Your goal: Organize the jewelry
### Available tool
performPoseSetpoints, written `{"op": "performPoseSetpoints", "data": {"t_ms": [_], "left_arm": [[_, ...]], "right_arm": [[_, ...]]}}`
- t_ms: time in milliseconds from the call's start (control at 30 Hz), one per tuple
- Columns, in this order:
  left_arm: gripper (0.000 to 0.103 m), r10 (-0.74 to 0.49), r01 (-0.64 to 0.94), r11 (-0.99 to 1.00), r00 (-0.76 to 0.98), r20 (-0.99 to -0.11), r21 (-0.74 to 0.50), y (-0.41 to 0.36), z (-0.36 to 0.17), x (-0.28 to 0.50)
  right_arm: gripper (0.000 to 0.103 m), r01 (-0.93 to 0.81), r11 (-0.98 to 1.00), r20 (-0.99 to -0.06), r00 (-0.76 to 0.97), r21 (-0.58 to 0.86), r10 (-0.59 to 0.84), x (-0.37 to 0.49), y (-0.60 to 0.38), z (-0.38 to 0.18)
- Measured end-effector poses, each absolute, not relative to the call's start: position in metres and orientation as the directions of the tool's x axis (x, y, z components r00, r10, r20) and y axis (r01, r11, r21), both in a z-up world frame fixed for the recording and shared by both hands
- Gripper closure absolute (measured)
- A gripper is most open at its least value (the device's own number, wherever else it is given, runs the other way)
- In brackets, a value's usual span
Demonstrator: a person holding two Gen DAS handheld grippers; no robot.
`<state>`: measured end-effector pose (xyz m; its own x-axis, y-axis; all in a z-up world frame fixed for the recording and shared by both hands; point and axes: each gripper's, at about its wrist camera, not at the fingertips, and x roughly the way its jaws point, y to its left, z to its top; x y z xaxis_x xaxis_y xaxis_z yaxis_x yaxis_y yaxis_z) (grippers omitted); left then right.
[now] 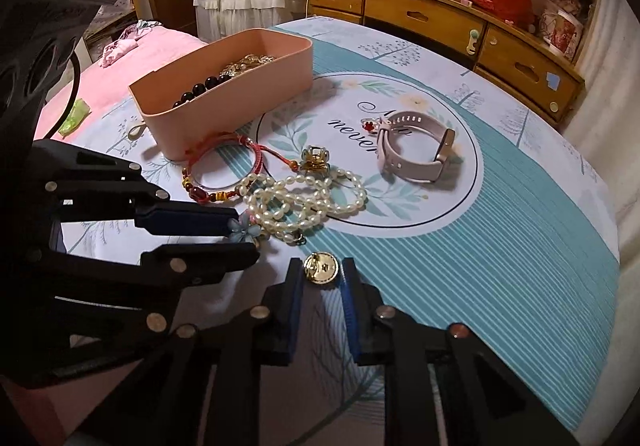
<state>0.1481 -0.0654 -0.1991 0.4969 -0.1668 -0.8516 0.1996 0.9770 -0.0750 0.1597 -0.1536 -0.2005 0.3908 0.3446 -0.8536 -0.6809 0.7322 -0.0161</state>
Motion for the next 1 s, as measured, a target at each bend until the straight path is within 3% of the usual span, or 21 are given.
{"op": "performPoseSetpoints", "data": {"t_ms": [200, 633, 1000], "left_arm": [[0.087, -0.149, 0.216, 0.975, 0.486, -0.861, -0.047, -0.062, -0.197, 0.142], [0.087, -0.303, 0.347, 0.927, 0.47, -0.829, -0.142, -0.05, -0.167, 0.126], [0.087, -0.417, 0.387, 0.892, 0.505, -0.756, -0.233, 0.021, -0.118, 0.156]], "right_arm": [[0.084, -0.653, 0.758, -0.854, 0.391, 0.005, 0.343, 0.162, -0.158, -0.2], [0.084, -0.521, 0.84, -0.843, 0.378, 0.147, 0.382, 0.162, -0.167, -0.188], [0.084, -0.381, 0.886, -0.77, 0.47, 0.263, 0.431, 0.177, -0.126, -0.154]]}}
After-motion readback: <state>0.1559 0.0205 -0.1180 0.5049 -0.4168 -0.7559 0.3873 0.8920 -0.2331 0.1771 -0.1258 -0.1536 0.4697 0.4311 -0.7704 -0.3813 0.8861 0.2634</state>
